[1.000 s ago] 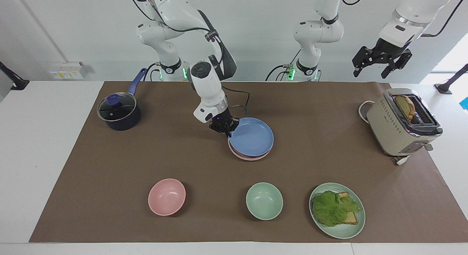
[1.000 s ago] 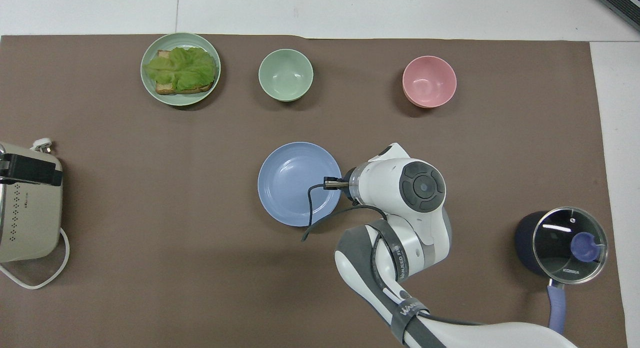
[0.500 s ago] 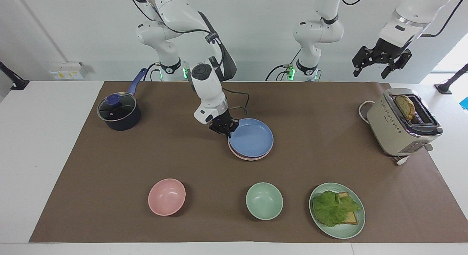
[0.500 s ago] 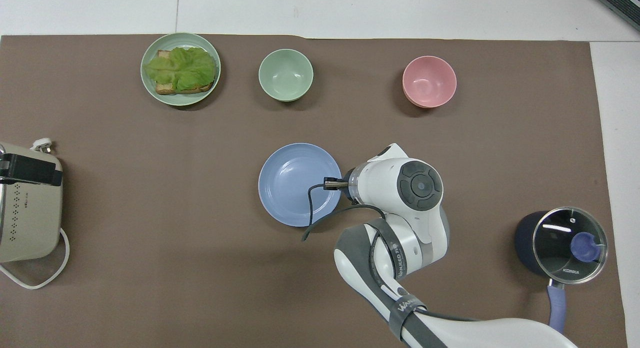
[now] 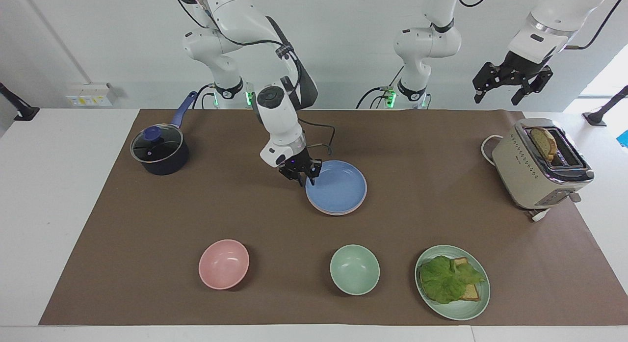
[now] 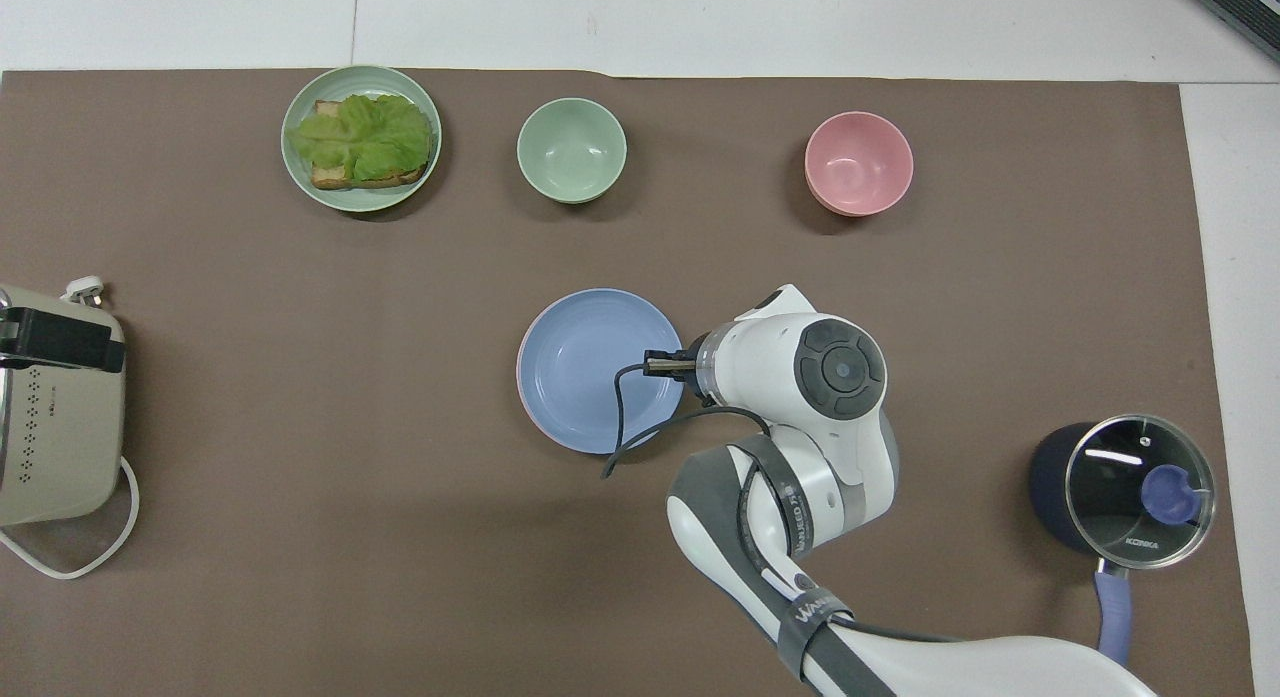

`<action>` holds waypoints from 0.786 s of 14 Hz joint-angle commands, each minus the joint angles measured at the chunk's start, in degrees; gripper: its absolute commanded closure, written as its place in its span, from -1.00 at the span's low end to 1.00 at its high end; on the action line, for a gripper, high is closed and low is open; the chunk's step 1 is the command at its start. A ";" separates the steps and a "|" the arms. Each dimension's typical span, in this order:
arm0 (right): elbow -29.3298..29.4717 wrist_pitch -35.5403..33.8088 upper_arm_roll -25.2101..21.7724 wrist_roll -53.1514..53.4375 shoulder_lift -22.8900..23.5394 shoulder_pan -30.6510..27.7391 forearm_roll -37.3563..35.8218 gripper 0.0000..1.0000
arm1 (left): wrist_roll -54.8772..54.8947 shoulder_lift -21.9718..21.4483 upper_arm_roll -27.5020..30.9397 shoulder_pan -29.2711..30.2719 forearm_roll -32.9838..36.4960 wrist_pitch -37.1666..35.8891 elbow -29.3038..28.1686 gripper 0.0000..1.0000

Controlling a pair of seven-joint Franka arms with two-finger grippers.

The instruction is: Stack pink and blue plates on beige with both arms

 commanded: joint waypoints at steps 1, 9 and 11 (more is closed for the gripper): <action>0.22 -3.19 -0.43 0.66 -3.73 -0.79 0.53 -0.80 | 0.71 -1.52 -0.38 0.78 0.34 -0.23 -1.45 -1.00; 0.39 -22.78 -0.70 -0.65 -17.70 -15.90 -10.11 -1.00 | 0.71 -1.52 -0.38 0.79 0.34 -0.23 -1.45 -1.00; 2.58 -30.24 -0.79 -2.67 -21.48 -19.32 -10.20 -1.00 | 0.71 -1.44 -0.38 0.79 0.34 -0.23 -1.45 -1.00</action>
